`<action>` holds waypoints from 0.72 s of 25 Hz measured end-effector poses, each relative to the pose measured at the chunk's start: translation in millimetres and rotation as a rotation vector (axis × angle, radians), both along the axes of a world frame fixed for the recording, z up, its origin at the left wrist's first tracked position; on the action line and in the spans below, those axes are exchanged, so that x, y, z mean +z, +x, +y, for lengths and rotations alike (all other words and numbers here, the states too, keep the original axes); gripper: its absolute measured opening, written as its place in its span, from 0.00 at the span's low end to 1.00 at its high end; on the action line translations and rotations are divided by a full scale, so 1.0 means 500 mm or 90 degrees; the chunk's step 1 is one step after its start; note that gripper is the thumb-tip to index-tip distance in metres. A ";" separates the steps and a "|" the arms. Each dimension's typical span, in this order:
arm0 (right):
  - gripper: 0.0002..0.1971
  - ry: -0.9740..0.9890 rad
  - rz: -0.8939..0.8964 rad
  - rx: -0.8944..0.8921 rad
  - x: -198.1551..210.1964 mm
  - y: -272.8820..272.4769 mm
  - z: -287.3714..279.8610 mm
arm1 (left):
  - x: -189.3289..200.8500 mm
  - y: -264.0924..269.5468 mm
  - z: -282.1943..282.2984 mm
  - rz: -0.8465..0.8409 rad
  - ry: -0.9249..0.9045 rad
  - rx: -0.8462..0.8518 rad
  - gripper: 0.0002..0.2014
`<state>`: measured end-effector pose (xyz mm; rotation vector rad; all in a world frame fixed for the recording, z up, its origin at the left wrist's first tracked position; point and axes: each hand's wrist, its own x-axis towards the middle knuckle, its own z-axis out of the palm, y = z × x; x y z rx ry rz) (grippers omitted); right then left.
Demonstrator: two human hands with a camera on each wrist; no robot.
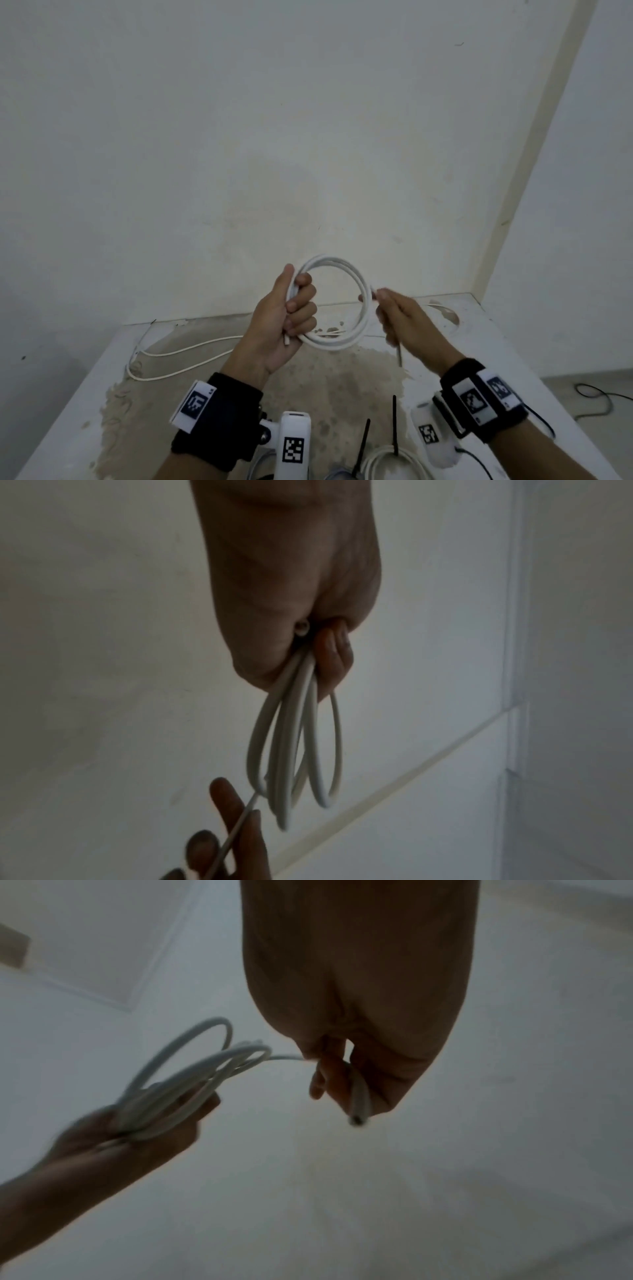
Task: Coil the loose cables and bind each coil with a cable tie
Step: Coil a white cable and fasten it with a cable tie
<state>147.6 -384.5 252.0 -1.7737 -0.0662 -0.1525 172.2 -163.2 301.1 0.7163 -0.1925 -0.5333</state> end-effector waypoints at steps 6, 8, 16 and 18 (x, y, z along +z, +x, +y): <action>0.32 0.520 0.263 0.066 -0.017 -0.047 0.106 | -0.044 -0.019 -0.071 0.007 0.098 0.212 0.20; 0.24 0.519 0.215 -0.030 -0.013 -0.048 0.118 | -0.064 -0.025 -0.091 -0.028 0.171 0.281 0.20; 0.15 0.292 0.082 -0.289 -0.007 -0.052 0.127 | -0.070 -0.054 -0.136 -0.003 0.165 0.335 0.15; 0.14 0.465 0.070 -0.250 0.005 -0.044 0.129 | -0.062 -0.054 -0.143 0.015 0.154 0.344 0.14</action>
